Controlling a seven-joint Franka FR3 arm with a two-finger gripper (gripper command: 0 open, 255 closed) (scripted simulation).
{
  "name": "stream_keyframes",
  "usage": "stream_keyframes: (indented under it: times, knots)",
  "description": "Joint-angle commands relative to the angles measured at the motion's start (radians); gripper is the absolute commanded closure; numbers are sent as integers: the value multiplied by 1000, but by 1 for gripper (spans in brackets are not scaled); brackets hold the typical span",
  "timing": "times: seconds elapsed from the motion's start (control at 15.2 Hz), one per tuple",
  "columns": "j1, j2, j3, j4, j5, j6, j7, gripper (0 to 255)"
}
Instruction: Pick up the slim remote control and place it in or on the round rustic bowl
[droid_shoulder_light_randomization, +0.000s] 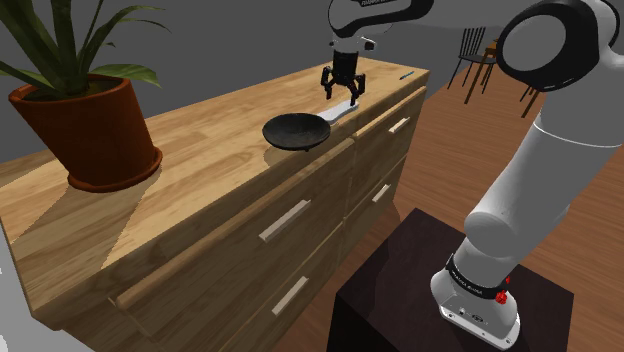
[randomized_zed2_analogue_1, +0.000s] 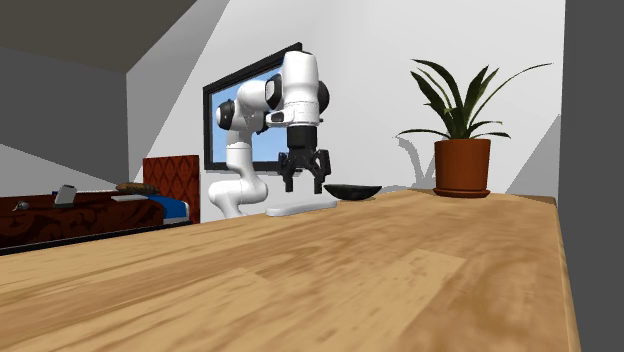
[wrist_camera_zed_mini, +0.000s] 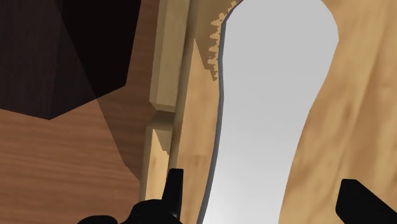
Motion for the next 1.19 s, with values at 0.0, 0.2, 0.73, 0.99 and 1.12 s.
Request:
stream_keyframes:
  times: [0.0,0.2,0.73,0.99,1.12]
  knots:
    - [-1,2,-1,-22,-1,25,3,0]
    - [0,5,0,-66,-1,72,4,0]
    - [0,5,0,-66,-1,72,4,0]
    - [0,5,0,-66,-1,72,4,255]
    - [0,5,0,-66,-1,72,4,255]
